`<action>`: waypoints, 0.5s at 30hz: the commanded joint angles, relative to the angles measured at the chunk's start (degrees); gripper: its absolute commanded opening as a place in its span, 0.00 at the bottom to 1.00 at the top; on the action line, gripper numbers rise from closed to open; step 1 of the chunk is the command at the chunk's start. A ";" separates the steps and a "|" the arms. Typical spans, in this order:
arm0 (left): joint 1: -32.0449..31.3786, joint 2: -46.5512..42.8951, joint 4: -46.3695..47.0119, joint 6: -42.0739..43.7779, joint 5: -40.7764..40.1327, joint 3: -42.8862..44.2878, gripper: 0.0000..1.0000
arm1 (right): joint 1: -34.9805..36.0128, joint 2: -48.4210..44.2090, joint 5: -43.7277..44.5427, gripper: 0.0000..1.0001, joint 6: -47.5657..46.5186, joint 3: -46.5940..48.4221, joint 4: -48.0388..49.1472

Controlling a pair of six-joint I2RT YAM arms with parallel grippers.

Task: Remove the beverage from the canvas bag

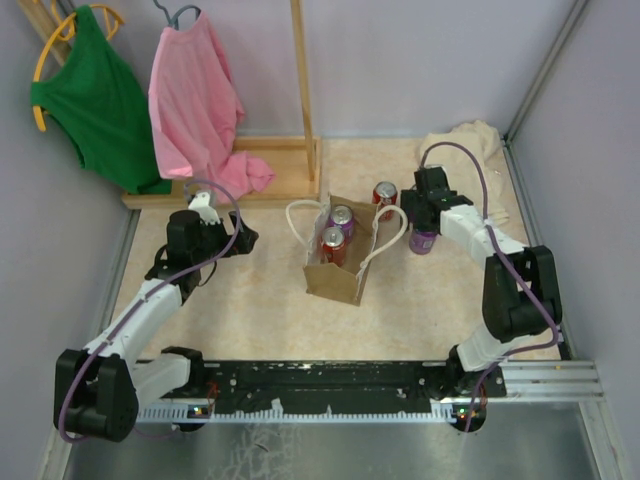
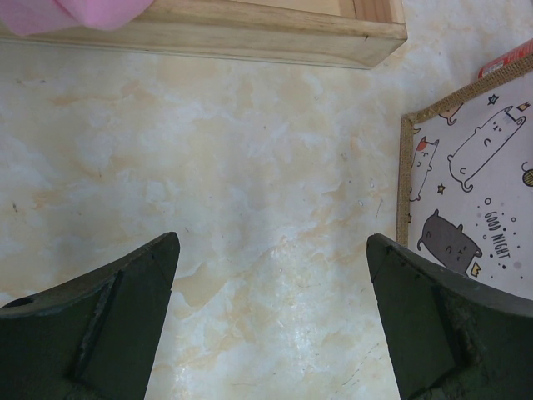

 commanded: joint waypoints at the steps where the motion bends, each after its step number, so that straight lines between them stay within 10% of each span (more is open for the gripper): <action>1: -0.46 -0.41 0.51 -0.15 0.08 0.73 1.00 | 0.26 -2.30 0.66 0.87 0.27 1.87 2.43; 15: -0.51 -0.55 0.55 -0.24 -0.23 0.35 1.00 | 2.76 -23.93 15.55 0.87 0.70 10.52 1.01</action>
